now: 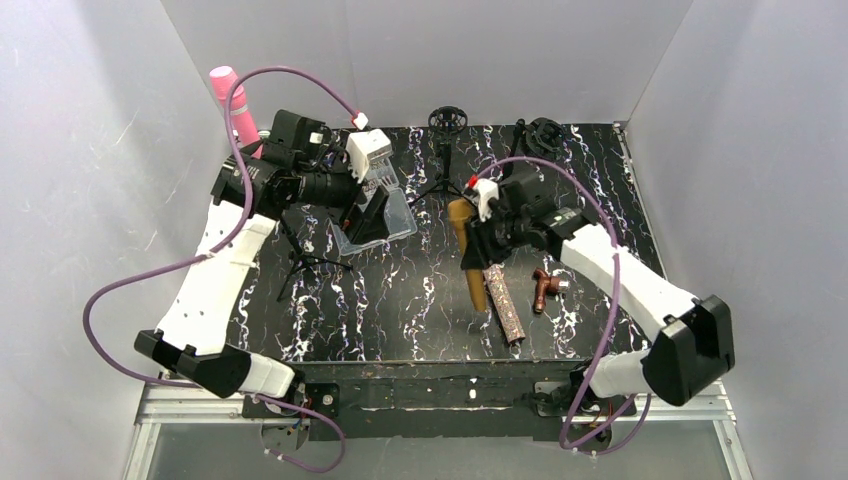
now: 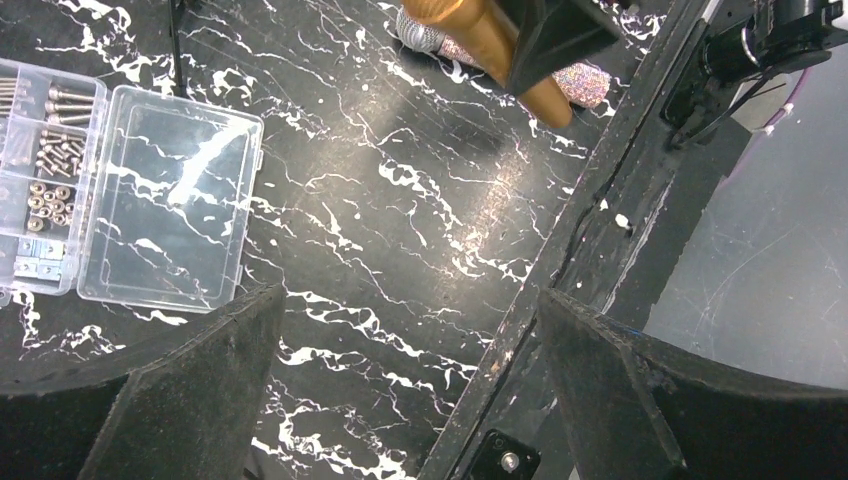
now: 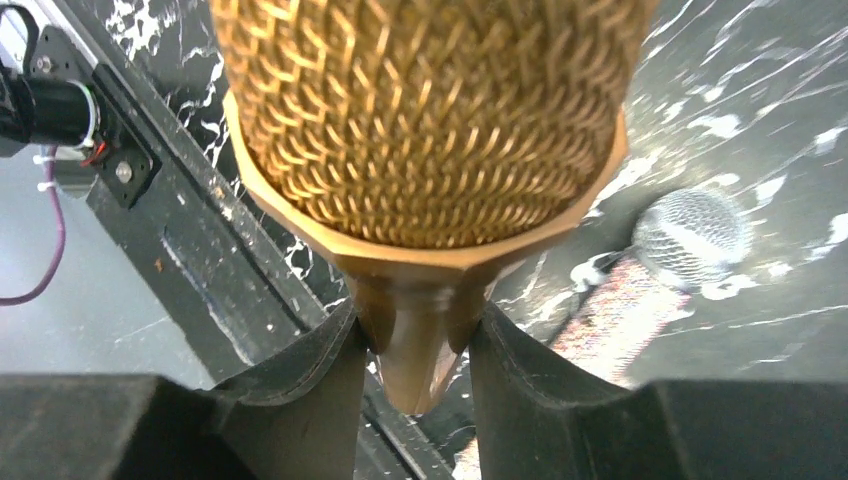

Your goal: Remove the microphone from the stand

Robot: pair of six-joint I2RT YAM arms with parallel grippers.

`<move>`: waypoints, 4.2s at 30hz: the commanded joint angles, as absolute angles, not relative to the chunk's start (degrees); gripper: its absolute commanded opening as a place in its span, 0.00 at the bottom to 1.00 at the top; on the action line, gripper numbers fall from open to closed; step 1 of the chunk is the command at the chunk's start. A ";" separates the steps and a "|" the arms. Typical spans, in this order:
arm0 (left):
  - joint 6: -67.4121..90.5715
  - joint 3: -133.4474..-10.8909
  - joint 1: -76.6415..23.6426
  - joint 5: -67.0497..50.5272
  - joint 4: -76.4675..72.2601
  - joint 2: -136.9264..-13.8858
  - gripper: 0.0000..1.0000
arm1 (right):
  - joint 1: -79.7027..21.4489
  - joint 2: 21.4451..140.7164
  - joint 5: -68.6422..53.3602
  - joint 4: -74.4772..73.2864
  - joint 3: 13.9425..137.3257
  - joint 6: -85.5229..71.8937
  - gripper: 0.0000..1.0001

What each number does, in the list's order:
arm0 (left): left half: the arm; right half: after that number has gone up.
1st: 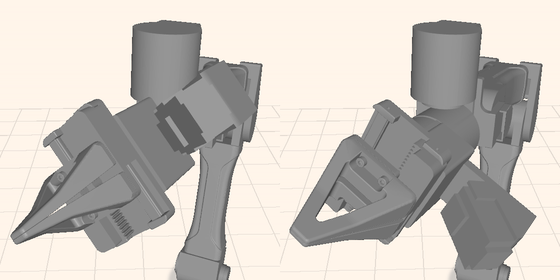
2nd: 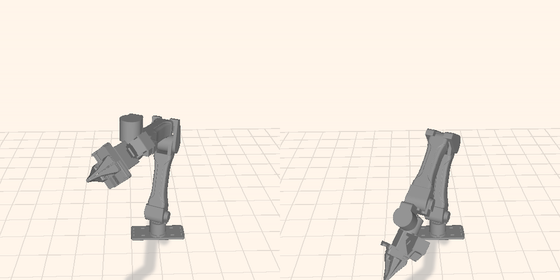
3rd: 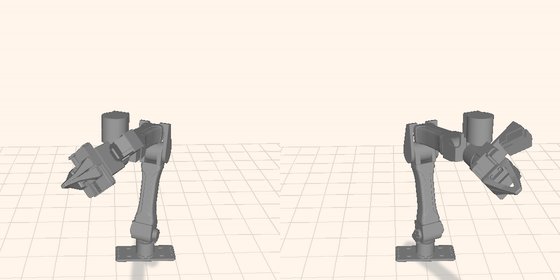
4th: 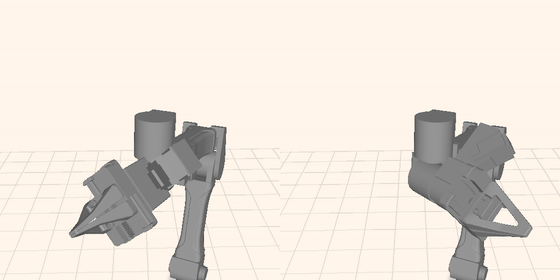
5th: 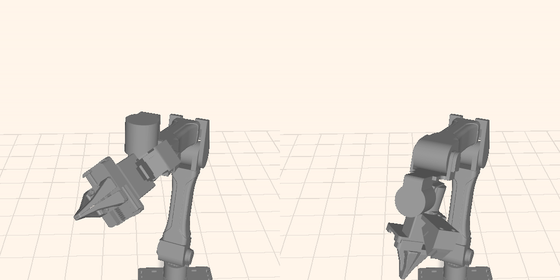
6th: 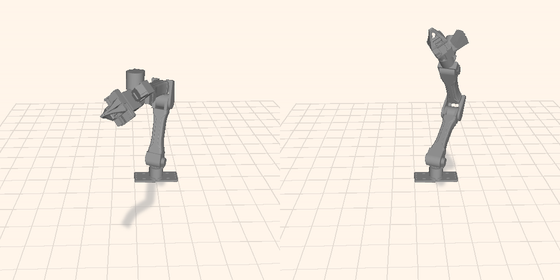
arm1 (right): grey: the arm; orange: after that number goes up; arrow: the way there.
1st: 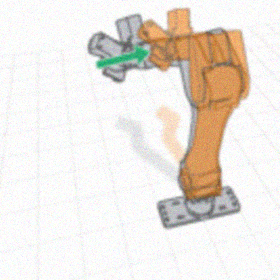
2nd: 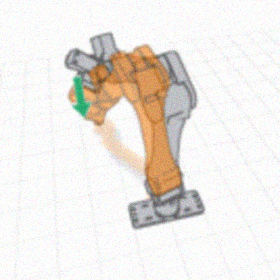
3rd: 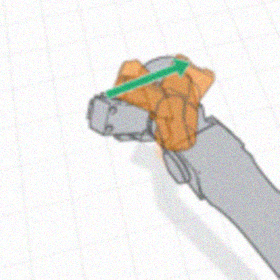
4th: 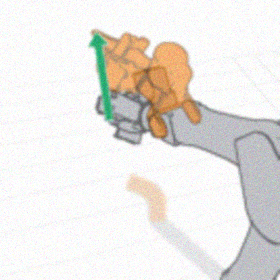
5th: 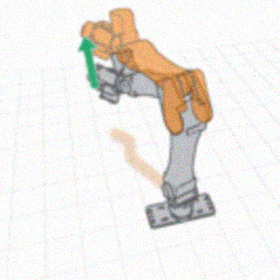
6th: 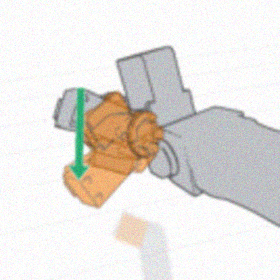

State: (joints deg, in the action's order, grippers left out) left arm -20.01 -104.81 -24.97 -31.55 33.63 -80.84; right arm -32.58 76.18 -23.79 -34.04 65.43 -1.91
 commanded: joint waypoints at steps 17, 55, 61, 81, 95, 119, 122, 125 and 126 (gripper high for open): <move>-21.88 -100.38 -24.87 -34.42 38.26 -76.43 0.98 | -36.29 95.34 -27.98 -33.26 65.08 -14.18 0.01; -19.21 -102.79 -24.88 -37.92 39.64 -77.49 0.99 | -36.21 108.49 -15.09 -48.48 74.71 -9.04 0.14; -18.66 -103.12 -24.87 -38.31 39.79 -77.36 0.99 | -36.53 110.20 -15.02 -49.13 75.70 -8.86 0.18; -19.34 -102.42 -24.87 -38.50 40.44 -76.91 0.99 | -38.49 109.36 -14.29 -51.74 79.24 -8.05 0.56; -20.35 -101.55 -24.88 -37.87 40.43 -75.56 0.99 | -38.56 103.14 -12.09 -58.06 90.27 -5.56 0.60; -19.12 -101.46 -24.90 -39.02 37.58 -76.81 0.99 | -23.35 76.07 2.65 1.51 59.85 2.94 0.59; -19.34 -100.68 -24.92 -39.08 37.28 -77.24 0.99 | -22.15 80.74 6.63 16.00 56.78 3.27 0.59; -19.38 -99.89 -24.88 -39.15 37.26 -77.88 0.99 | -22.13 92.94 11.57 22.28 62.09 0.44 0.59; -19.34 -99.57 -24.87 -39.21 37.27 -78.05 0.99 | -22.19 94.26 13.24 22.91 63.26 0.44 0.59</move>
State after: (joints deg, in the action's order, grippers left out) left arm -19.29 -100.64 -24.97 -36.56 34.94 -77.58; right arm -22.24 89.34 7.53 12.29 59.81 1.50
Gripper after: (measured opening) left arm 0.992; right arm 0.588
